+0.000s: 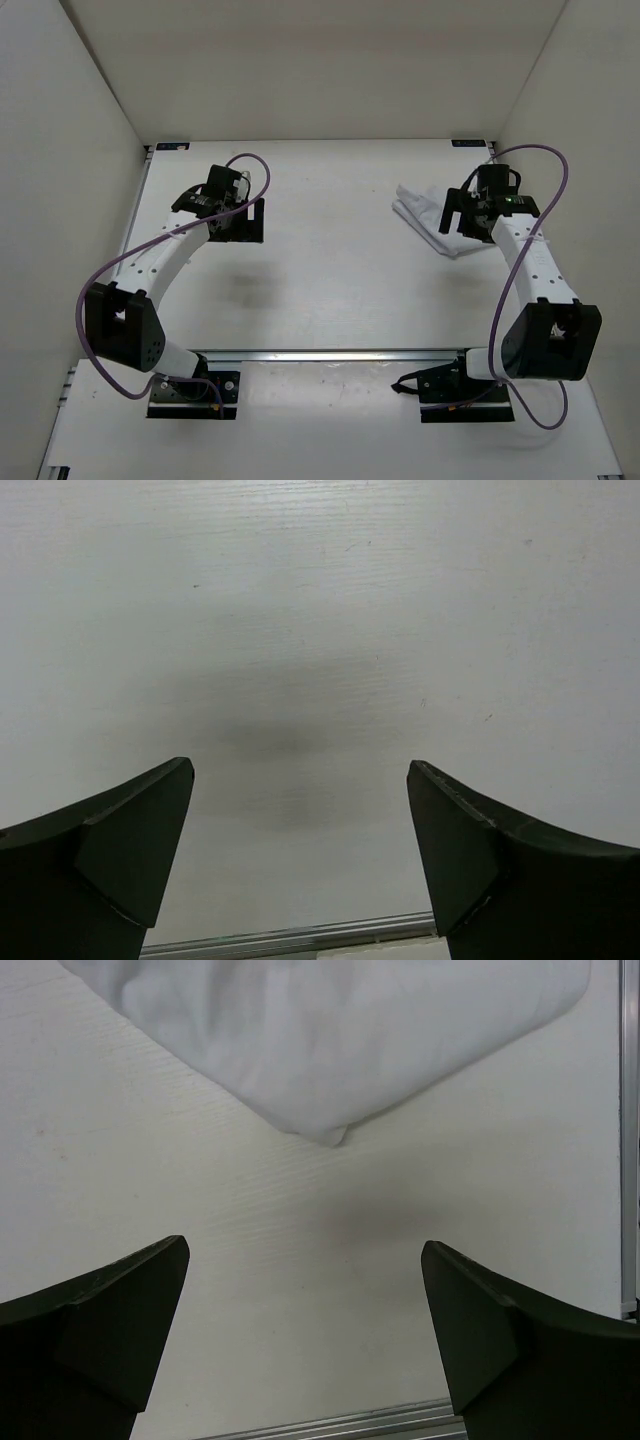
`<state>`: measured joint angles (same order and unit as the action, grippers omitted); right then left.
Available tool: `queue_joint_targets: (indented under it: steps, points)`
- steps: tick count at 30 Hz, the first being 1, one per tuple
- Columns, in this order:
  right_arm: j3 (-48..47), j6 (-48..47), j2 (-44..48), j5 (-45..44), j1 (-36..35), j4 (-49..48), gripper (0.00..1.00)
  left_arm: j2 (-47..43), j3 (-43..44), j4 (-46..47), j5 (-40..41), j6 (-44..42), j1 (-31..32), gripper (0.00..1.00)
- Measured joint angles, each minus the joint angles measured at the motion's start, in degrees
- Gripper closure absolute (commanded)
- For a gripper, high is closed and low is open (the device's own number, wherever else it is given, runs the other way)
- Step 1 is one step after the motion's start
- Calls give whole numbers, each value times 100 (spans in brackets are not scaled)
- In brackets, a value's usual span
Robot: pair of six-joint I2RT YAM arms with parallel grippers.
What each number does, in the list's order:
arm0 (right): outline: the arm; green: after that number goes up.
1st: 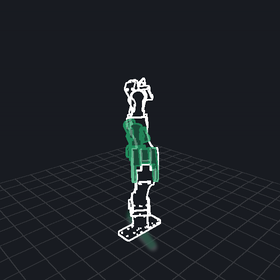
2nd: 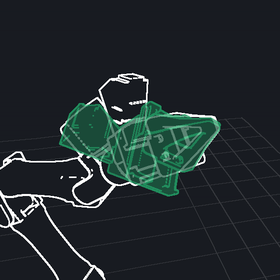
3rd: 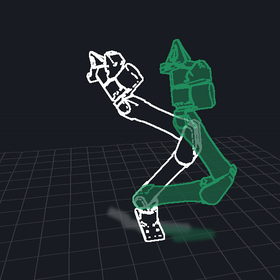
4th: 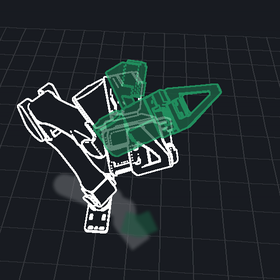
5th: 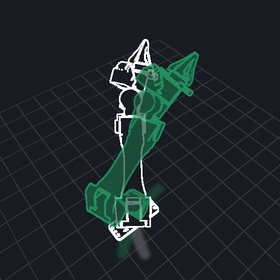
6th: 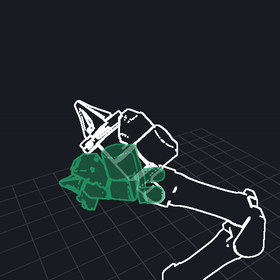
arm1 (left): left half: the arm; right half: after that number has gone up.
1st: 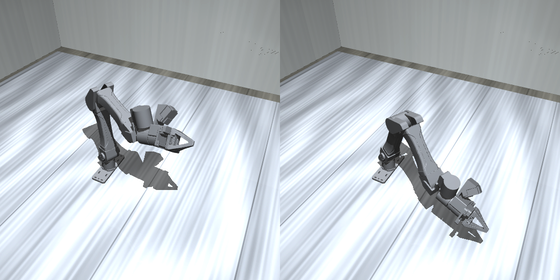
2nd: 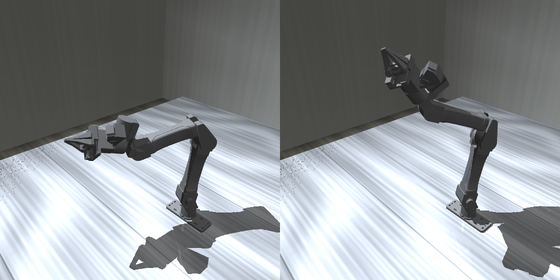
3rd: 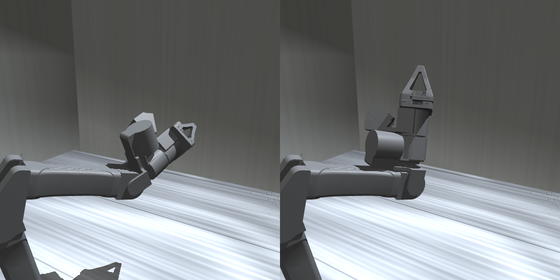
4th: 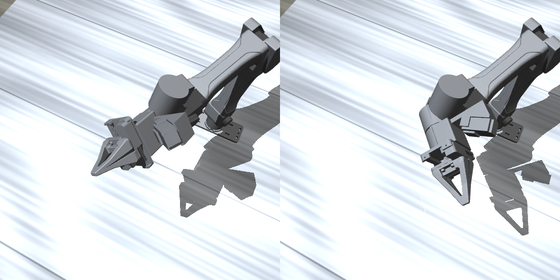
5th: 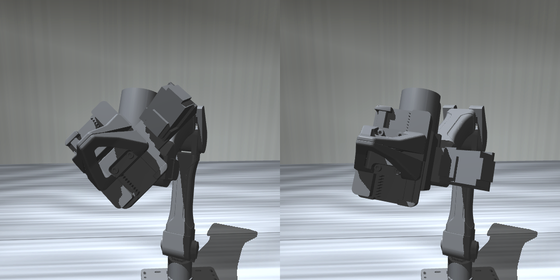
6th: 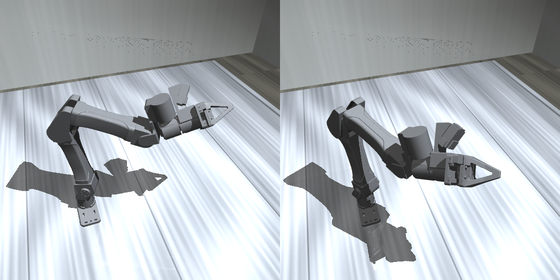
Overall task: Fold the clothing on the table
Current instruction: Grab the skirt from the pile
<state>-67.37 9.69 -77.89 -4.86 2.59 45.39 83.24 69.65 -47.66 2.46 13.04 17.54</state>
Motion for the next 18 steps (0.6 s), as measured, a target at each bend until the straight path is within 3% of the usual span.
queue_joint_targets:
  steps: [10,18]
  points:
    - [-278,63,-483,-249,935,-131,1,-275,-70,76,186,-7,114,1]
    - [-254,540,-782,-752,1038,-278,1,-656,-450,339,111,9,116,2]
